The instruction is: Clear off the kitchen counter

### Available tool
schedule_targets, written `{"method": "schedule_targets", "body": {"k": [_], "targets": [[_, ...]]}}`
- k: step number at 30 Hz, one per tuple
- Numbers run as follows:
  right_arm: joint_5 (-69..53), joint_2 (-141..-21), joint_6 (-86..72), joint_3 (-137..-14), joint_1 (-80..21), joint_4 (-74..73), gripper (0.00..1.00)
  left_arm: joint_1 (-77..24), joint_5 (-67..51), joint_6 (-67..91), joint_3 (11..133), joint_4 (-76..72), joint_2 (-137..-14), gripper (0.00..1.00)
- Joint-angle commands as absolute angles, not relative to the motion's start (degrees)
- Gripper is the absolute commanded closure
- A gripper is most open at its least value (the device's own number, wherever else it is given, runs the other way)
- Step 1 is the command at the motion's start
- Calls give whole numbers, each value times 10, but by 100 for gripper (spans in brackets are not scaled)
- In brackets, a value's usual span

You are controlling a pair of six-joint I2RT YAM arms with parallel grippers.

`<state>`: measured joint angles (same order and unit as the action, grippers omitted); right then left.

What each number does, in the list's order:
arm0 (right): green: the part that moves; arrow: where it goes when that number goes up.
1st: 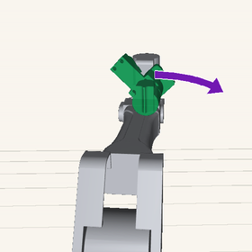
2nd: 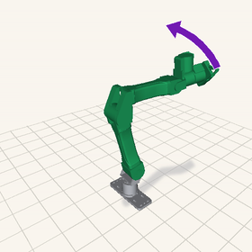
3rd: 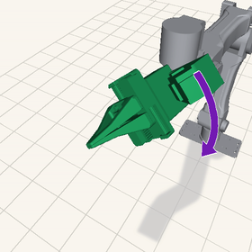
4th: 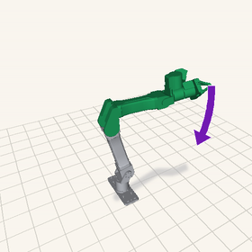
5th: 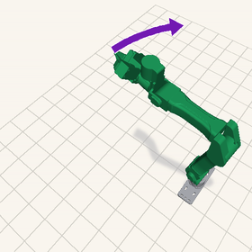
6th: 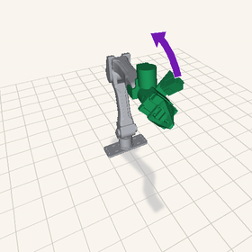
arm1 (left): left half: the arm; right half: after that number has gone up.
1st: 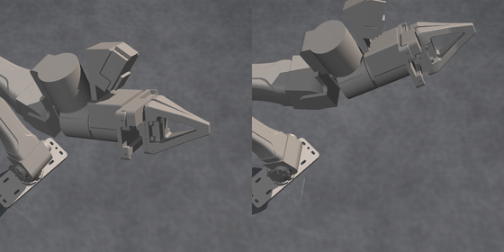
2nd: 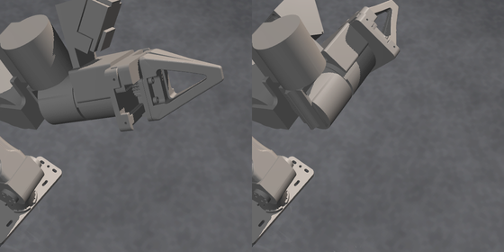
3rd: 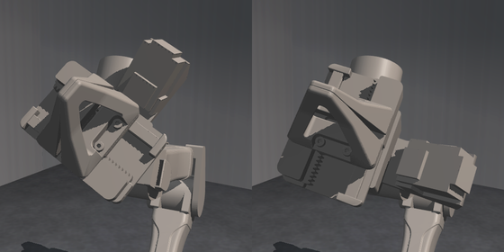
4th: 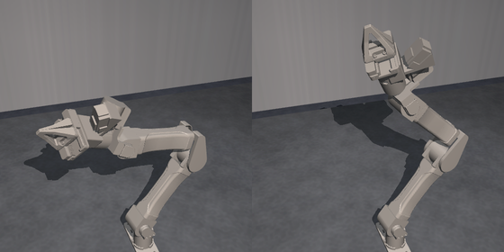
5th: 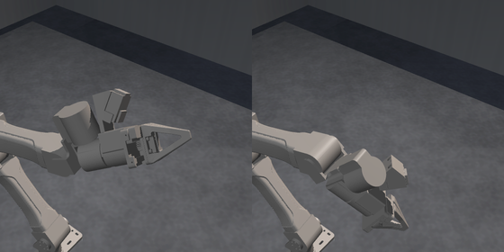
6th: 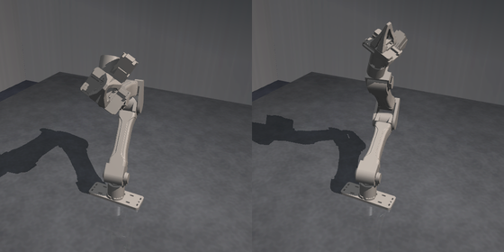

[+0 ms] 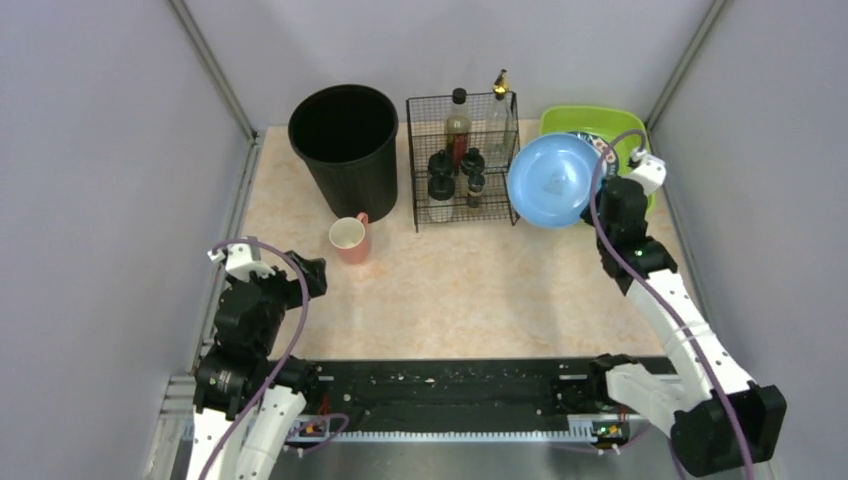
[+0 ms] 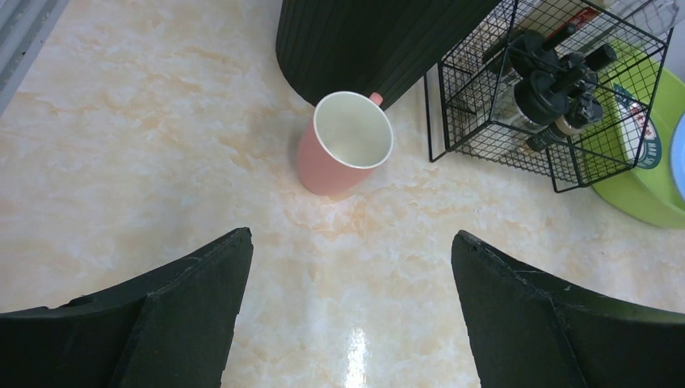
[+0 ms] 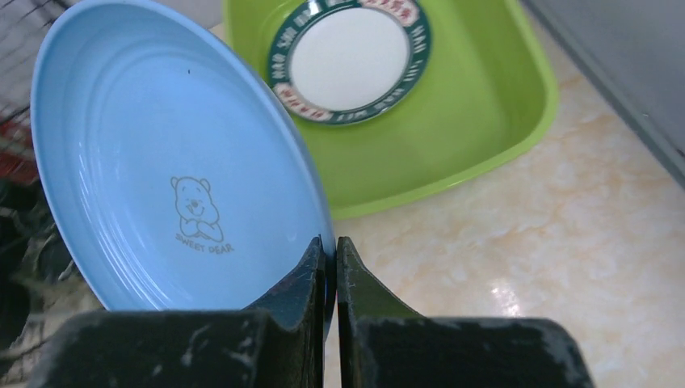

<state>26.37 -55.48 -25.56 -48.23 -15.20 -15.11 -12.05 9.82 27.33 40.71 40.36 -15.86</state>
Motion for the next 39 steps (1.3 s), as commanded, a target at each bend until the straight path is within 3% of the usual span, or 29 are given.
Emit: {"method": "schedule_targets", "body": {"k": [1, 11, 25, 39], "targets": [[216, -590, -297, -533, -55, -82, 100, -123, 85, 270, 411, 382, -152, 3], [155, -814, -394, -653, 71, -24, 100, -122, 77, 268, 410, 378, -139, 3], [146, -1103, -452, -856, 91, -42, 100, -122, 73, 266, 409, 376, -138, 2], [120, -1229, -491, -900, 100, -67, 100, -122, 70, 264, 409, 375, -149, 2]]}}
